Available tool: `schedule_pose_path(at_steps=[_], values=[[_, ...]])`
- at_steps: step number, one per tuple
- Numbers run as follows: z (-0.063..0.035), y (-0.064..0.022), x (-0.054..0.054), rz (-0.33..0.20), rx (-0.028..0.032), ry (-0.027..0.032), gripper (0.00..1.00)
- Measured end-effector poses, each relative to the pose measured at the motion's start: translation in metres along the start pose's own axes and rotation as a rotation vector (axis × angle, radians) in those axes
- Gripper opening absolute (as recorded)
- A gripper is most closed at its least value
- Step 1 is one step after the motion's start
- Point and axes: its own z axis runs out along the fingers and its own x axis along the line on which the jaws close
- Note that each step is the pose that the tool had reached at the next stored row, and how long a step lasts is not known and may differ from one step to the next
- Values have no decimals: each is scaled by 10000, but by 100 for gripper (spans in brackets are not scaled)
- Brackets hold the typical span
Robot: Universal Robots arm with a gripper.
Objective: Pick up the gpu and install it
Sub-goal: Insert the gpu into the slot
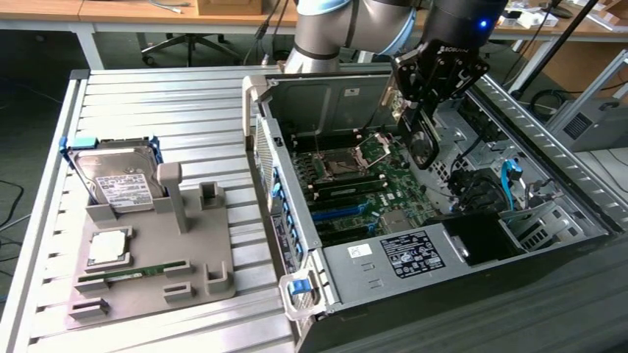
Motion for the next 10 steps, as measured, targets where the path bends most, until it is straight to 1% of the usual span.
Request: schedule_pose_path(at_steps=[4, 8, 10], values=[[1, 0, 0, -69, -3, -3, 27], [0, 0, 0, -404, -12, -17, 27], [0, 0, 0, -651, -19, -27, 27]])
